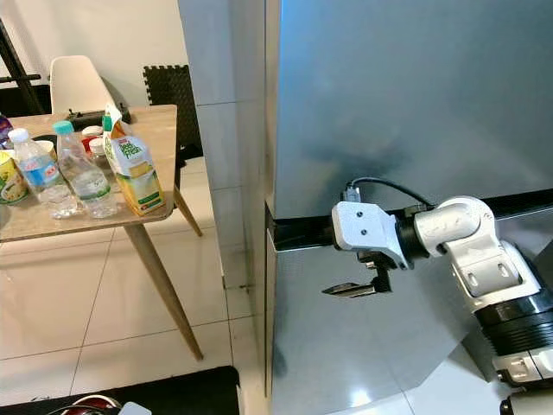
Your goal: Restocking fridge
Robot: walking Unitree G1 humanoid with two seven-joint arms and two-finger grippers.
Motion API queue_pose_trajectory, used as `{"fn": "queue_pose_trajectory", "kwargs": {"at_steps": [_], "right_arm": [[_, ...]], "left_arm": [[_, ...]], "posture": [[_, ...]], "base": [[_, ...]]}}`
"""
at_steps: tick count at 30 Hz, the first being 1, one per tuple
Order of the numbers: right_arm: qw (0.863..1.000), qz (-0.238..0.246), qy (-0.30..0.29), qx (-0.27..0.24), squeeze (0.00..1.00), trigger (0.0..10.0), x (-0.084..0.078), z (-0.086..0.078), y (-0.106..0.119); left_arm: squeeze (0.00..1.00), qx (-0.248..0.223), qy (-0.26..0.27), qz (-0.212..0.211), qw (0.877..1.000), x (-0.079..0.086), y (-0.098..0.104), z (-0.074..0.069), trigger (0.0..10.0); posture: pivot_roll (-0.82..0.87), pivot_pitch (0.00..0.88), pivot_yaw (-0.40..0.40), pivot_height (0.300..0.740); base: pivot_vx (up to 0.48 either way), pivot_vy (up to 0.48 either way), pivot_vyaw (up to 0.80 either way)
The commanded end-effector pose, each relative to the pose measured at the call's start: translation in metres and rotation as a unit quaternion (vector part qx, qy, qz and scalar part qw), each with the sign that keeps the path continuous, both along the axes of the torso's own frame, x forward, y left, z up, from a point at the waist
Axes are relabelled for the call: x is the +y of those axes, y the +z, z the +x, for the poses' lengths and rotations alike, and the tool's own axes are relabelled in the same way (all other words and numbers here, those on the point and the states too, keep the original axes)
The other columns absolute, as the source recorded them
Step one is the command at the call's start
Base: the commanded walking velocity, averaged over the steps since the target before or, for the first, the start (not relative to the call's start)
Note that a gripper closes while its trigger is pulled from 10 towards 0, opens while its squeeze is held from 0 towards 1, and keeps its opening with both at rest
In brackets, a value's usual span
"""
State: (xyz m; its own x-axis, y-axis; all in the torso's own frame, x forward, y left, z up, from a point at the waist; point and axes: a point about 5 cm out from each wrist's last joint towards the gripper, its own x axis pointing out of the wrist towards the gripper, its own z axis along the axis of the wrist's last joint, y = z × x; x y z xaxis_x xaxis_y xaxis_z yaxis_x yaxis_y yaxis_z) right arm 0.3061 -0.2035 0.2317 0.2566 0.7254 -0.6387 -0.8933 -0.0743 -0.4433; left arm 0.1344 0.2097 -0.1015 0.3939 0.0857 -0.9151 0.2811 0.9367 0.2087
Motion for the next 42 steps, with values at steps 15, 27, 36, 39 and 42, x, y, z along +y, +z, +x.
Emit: {"fn": "queue_pose_trajectory", "kwargs": {"at_steps": [15, 27, 36, 39, 42], "right_arm": [[0.995, 0.042, 0.088, 0.007, 0.00, 10.0, 0.010, -0.023, 0.020], [0.989, 0.097, 0.115, 0.001, 0.00, 10.0, 0.011, -0.030, 0.031], [0.973, 0.186, 0.133, 0.009, 0.00, 10.0, 0.018, -0.031, 0.039], [0.972, 0.203, 0.120, 0.017, 0.00, 10.0, 0.016, -0.028, 0.037], [0.965, 0.237, 0.100, 0.051, 0.00, 10.0, 0.011, -0.025, 0.028]], "left_arm": [[0.00, -0.011, 0.000, 0.001, 1.000, -0.001, 0.002, 0.007, 10.0], [0.00, -0.011, -0.002, 0.002, 1.000, -0.001, 0.002, 0.007, 10.0], [0.00, -0.013, -0.003, 0.001, 1.000, -0.002, 0.003, 0.008, 10.0], [0.00, -0.012, -0.001, 0.001, 1.000, -0.002, 0.002, 0.008, 10.0], [0.00, -0.011, 0.001, 0.001, 1.000, -0.002, 0.002, 0.006, 10.0]], "posture": [[-0.10, 0.000, 0.007, 0.740], [-0.10, 0.000, 0.005, 0.740], [-0.10, 0.000, 0.006, 0.740], [-0.10, 0.000, 0.006, 0.740], [-0.10, 0.000, 0.003, 0.740]], "base": [[0.000, 0.000, 0.00], [0.000, 0.000, 0.00], [0.000, 0.000, 0.00], [0.000, 0.000, 0.00], [0.000, 0.000, 0.00]]}}
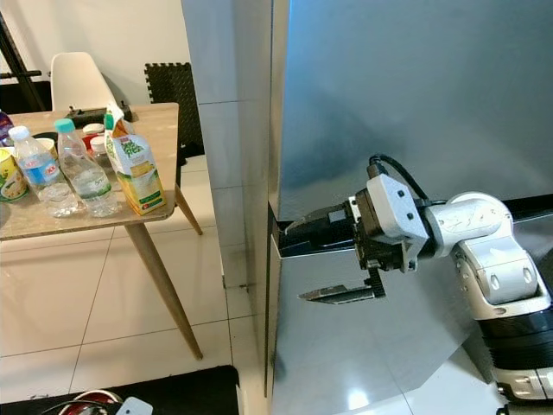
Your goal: Restocking fridge
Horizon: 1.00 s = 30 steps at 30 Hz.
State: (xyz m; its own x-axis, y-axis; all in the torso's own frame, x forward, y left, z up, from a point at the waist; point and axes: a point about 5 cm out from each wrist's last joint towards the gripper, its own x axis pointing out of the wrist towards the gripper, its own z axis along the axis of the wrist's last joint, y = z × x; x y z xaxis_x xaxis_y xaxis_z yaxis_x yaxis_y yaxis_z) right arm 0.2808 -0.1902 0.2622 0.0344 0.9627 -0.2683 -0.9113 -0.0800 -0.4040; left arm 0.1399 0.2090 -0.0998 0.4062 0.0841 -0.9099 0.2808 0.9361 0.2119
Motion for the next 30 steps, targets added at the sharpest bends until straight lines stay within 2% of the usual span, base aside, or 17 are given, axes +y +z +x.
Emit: {"fn": "queue_pose_trajectory", "kwargs": {"at_steps": [1, 6, 9, 11, 12, 13, 18, 19, 22, 24, 25, 26, 27, 28, 29, 30], "right_arm": [[0.999, 0.020, -0.004, 0.028, 0.00, 10.0, -0.002, 0.001, -0.008], [0.997, 0.037, 0.015, 0.064, 0.00, 10.0, 0.001, -0.006, -0.020], [0.991, 0.058, 0.049, 0.107, 0.00, 10.0, 0.009, -0.019, -0.031], [0.988, 0.030, 0.054, 0.144, 0.00, 10.0, 0.010, -0.027, -0.051], [0.988, 0.030, 0.054, 0.144, 0.00, 10.0, 0.010, -0.027, -0.051], [0.983, 0.008, 0.050, 0.174, 0.00, 10.0, 0.009, -0.032, -0.068], [0.978, -0.013, 0.032, 0.204, 0.00, 10.0, 0.005, -0.034, -0.085], [0.974, -0.036, 0.008, 0.222, 0.00, 10.0, 0.001, -0.034, -0.100], [0.971, -0.052, -0.015, 0.233, 0.00, 10.0, -0.003, -0.032, -0.112], [0.956, -0.082, -0.112, 0.260, 0.00, 10.0, -0.019, -0.022, -0.147], [0.956, -0.082, -0.112, 0.260, 0.00, 10.0, -0.019, -0.022, -0.147], [0.935, -0.105, -0.189, 0.283, 0.00, 10.0, -0.033, -0.019, -0.176], [0.935, -0.105, -0.189, 0.283, 0.00, 10.0, -0.033, -0.019, -0.176], [0.913, -0.117, -0.241, 0.307, 0.00, 10.0, -0.042, -0.022, -0.197], [0.913, -0.117, -0.241, 0.307, 0.00, 10.0, -0.042, -0.022, -0.197], [0.904, -0.120, -0.261, 0.317, 0.00, 10.0, -0.046, -0.024, -0.205]], "left_arm": [[0.00, -0.004, 0.003, 0.001, 1.000, -0.001, 0.000, 0.001, 10.0], [0.00, -0.004, 0.004, 0.001, 1.000, -0.001, 0.000, 0.000, 10.0], [0.00, -0.004, 0.004, 0.001, 1.000, -0.001, 0.000, 0.000, 10.0], [0.00, -0.004, 0.004, 0.003, 1.000, 0.001, 0.000, 0.000, 10.0], [0.00, -0.004, 0.004, 0.003, 1.000, 0.001, 0.000, 0.000, 10.0], [0.00, -0.004, 0.005, 0.005, 1.000, 0.003, 0.000, 0.000, 10.0], [0.00, -0.002, 0.005, 0.008, 1.000, 0.005, 0.000, -0.001, 10.0], [0.00, 0.000, 0.005, 0.009, 1.000, 0.005, 0.000, -0.002, 10.0], [0.00, 0.001, 0.005, 0.009, 1.000, 0.005, 0.000, -0.003, 10.0], [0.00, 0.003, 0.007, 0.009, 1.000, 0.004, -0.001, -0.004, 10.0], [0.00, 0.003, 0.007, 0.009, 1.000, 0.004, -0.001, -0.004, 10.0], [0.00, 0.004, 0.008, 0.008, 1.000, 0.003, -0.001, -0.005, 10.0], [0.00, 0.004, 0.008, 0.008, 1.000, 0.003, -0.001, -0.005, 10.0], [0.00, 0.004, 0.010, 0.008, 1.000, 0.004, -0.001, -0.005, 10.0], [0.00, 0.004, 0.010, 0.008, 1.000, 0.004, -0.001, -0.005, 10.0], [0.00, 0.004, 0.011, 0.008, 1.000, 0.004, -0.001, -0.006, 10.0]], "posture": [[-0.10, 0.000, 0.003, 0.740], [-0.10, 0.000, 0.005, 0.740], [-0.10, 0.000, 0.006, 0.740], [-0.10, 0.000, 0.009, 0.740], [-0.10, 0.000, 0.009, 0.740], [-0.10, 0.000, 0.011, 0.740], [-0.10, 0.000, 0.011, 0.740], [-0.10, 0.000, 0.011, 0.740], [-0.10, 0.000, 0.012, 0.740], [-0.10, 0.000, 0.010, 0.740], [-0.10, 0.000, 0.010, 0.740], [-0.10, 0.000, 0.011, 0.740], [-0.10, 0.000, 0.011, 0.740], [-0.10, 0.000, 0.011, 0.740], [-0.10, 0.000, 0.011, 0.740], [-0.10, 0.000, 0.011, 0.740]], "base": [[0.000, 0.000, 0.00], [0.000, 0.000, 0.00], [0.000, 0.000, 0.00], [0.000, 0.000, 0.00], [0.000, 0.000, 0.00], [0.000, 0.000, 0.00], [0.000, 0.000, 0.00], [0.000, 0.000, 0.00], [0.000, 0.000, 0.00], [0.000, 0.000, 0.00], [0.000, 0.000, 0.00], [0.000, 0.000, 0.00], [0.000, 0.000, 0.00], [0.000, 0.000, 0.00], [0.000, 0.000, 0.00], [0.000, 0.000, 0.00]]}}
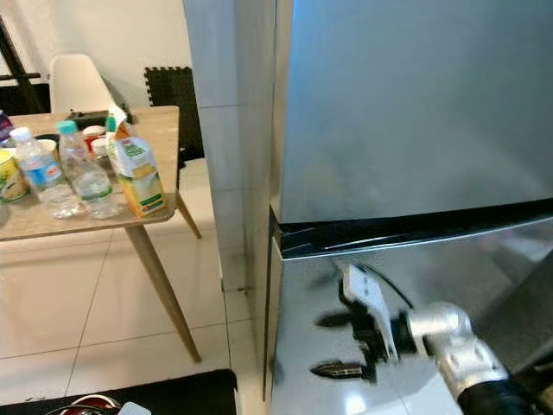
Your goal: Restocking fridge
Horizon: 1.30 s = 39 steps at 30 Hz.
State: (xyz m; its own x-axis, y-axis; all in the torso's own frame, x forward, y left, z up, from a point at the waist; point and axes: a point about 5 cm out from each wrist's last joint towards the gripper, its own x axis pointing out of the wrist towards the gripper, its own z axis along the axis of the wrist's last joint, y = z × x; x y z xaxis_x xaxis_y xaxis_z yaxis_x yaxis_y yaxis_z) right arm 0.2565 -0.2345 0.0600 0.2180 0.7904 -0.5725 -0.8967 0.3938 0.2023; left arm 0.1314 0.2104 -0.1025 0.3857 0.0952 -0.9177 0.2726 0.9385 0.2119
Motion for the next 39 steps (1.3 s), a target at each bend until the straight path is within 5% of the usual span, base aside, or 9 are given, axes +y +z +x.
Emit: {"fn": "queue_pose_trajectory", "kwargs": {"at_steps": [1, 7, 9, 10, 12, 15, 18, 25, 39], "right_arm": [[0.998, -0.032, -0.044, 0.010, 0.00, 10.0, -0.007, -0.003, -0.016], [0.969, -0.140, -0.199, 0.033, 0.00, 10.0, -0.029, -0.016, -0.058], [0.936, -0.197, -0.288, 0.056, 0.00, 10.0, -0.041, -0.036, -0.083], [0.936, -0.197, -0.288, 0.056, 0.00, 10.0, -0.041, -0.036, -0.083], [0.904, -0.255, -0.333, 0.082, 0.00, 10.0, -0.046, -0.065, -0.107], [0.892, -0.273, -0.346, 0.097, 0.00, 10.0, -0.046, -0.079, -0.117], [0.861, -0.318, -0.371, 0.143, 0.00, 10.0, -0.041, -0.121, -0.140], [0.843, -0.343, -0.386, 0.152, 0.00, 10.0, -0.035, -0.138, -0.150], [0.851, -0.354, -0.372, 0.112, 0.00, 10.0, -0.022, -0.114, -0.147]], "left_arm": [[0.00, -0.006, 0.005, 0.006, 1.000, 0.003, 0.001, 0.003, 10.0], [0.00, -0.004, 0.006, 0.009, 1.000, 0.004, 0.001, 0.001, 10.0], [0.00, -0.002, 0.005, 0.011, 1.000, 0.004, 0.001, 0.001, 10.0], [0.00, -0.002, 0.005, 0.011, 1.000, 0.004, 0.001, 0.001, 10.0], [0.00, 0.000, 0.003, 0.012, 1.000, 0.004, 0.001, 0.000, 10.0], [0.00, 0.001, 0.002, 0.012, 1.000, 0.003, 0.000, 0.000, 10.0], [0.00, 0.005, -0.002, 0.011, 1.000, 0.002, 0.000, -0.002, 10.0], [0.00, 0.009, -0.005, 0.012, 1.000, 0.003, -0.001, -0.004, 10.0], [0.00, 0.014, -0.007, 0.015, 1.000, 0.002, -0.001, -0.005, 10.0]], "posture": [[-0.10, 0.000, 0.009, 0.740], [-0.10, 0.000, 0.009, 0.740], [-0.10, 0.000, 0.012, 0.740], [-0.10, 0.000, 0.012, 0.740], [-0.10, 0.000, 0.010, 0.740], [-0.10, 0.000, 0.010, 0.740], [-0.10, 0.000, 0.015, 0.740], [-0.10, 0.000, 0.018, 0.740], [-0.10, 0.000, 0.011, 0.740]], "base": [[0.000, 0.000, 0.00], [0.000, 0.000, 0.00], [0.000, 0.000, 0.00], [0.000, 0.000, 0.00], [0.000, 0.000, 0.00], [0.000, 0.000, 0.00], [0.000, 0.000, 0.00], [0.000, 0.000, 0.00], [-0.203, 0.000, 0.00]]}}
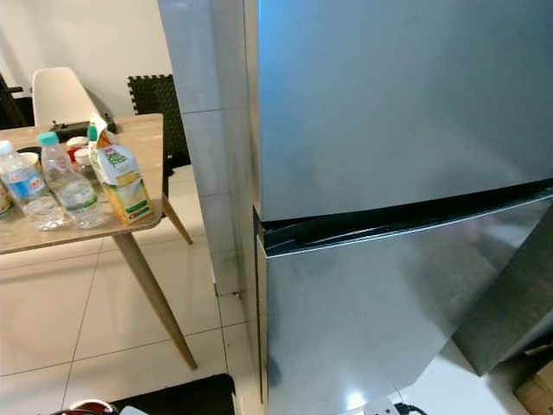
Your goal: Restocking fridge
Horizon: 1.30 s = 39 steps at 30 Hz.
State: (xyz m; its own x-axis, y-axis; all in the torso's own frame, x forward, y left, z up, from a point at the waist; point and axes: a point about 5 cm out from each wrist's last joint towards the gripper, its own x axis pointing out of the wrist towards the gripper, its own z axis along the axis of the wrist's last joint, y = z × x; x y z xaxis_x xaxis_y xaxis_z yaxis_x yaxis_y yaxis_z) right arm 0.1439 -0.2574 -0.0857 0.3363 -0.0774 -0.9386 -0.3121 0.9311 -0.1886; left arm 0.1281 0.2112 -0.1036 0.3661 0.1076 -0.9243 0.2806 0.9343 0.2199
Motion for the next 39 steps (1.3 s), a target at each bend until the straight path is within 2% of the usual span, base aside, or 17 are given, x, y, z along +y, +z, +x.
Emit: {"fn": "queue_pose_trajectory", "kwargs": {"at_steps": [1, 27, 39], "right_arm": [[1.000, -0.001, 0.002, 0.004, 0.00, 10.0, 0.0014, -0.0016, -0.0011], [1.000, -0.001, 0.018, 0.016, 0.00, 10.0, 0.0063, -0.0049, -0.0039], [1.000, 0.002, 0.024, 0.019, 0.00, 10.0, 0.0065, -0.0055, -0.0041]], "left_arm": [[0.00, 0.003, -0.005, 0.008, 1.000, 0.0010, -0.0004, -0.0016, 10.0], [0.00, 0.005, -0.007, 0.008, 1.000, 0.0011, -0.0007, -0.0028, 10.0], [0.00, -0.006, 0.023, -0.015, 1.000, 0.0004, 0.0002, 0.0002, 10.0]], "posture": [[-0.10, 0.000, 0.011, 0.740], [-0.10, 0.000, 0.014, 0.740], [-0.10, 0.000, 0.011, 0.740]], "base": [[-0.311, 0.000, 0.00], [-0.325, 0.000, 0.00], [0.000, 0.000, 0.00]]}}
